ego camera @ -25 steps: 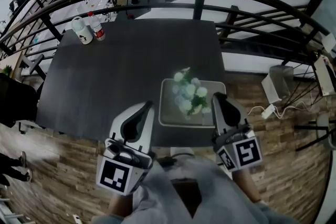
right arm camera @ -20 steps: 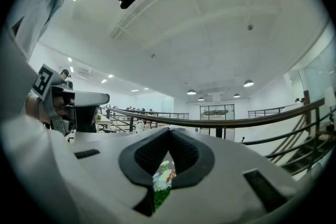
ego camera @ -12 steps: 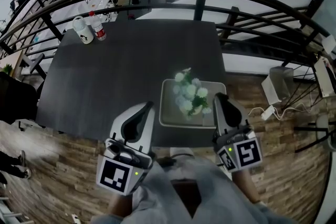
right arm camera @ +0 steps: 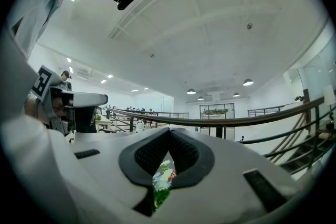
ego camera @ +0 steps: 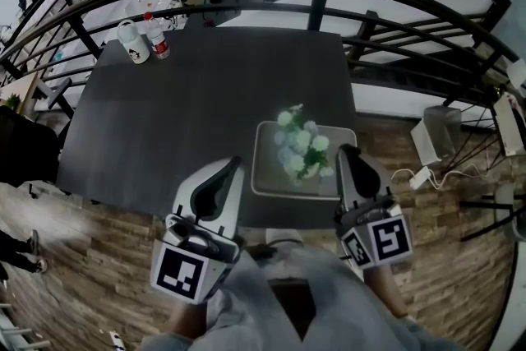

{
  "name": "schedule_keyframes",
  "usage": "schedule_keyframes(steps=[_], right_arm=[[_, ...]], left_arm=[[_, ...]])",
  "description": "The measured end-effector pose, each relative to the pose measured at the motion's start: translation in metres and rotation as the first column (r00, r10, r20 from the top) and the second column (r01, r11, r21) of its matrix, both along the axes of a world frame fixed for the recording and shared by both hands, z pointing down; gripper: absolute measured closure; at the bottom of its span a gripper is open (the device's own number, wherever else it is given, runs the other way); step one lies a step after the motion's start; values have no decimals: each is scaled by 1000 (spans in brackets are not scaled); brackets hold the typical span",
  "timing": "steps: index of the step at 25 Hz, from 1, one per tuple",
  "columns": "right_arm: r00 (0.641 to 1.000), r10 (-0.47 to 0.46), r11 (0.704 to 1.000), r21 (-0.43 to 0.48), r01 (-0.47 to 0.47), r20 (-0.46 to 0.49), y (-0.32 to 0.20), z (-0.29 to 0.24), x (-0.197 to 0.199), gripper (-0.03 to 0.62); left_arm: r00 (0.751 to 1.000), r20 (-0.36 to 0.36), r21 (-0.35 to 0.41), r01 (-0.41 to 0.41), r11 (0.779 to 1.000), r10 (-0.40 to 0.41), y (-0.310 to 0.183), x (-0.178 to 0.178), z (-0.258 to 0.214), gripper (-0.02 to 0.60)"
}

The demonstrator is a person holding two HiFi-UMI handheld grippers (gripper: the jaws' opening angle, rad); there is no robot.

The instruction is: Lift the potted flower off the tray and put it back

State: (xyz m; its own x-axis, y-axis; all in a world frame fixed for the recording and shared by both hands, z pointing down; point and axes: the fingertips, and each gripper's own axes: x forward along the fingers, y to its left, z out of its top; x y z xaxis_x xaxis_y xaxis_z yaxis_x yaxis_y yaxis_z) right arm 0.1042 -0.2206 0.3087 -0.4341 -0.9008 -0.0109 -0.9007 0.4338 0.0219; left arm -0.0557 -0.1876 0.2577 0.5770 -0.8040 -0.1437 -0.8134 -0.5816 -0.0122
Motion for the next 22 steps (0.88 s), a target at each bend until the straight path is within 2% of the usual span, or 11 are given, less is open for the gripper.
schedule_keyframes(steps=[22], right_arm=[[1000, -21, 1000, -12, 21, -17, 4, 2, -2, 595]], left_arm=[[1000, -11, -2, 13, 1000, -13, 4, 0, 1, 583]])
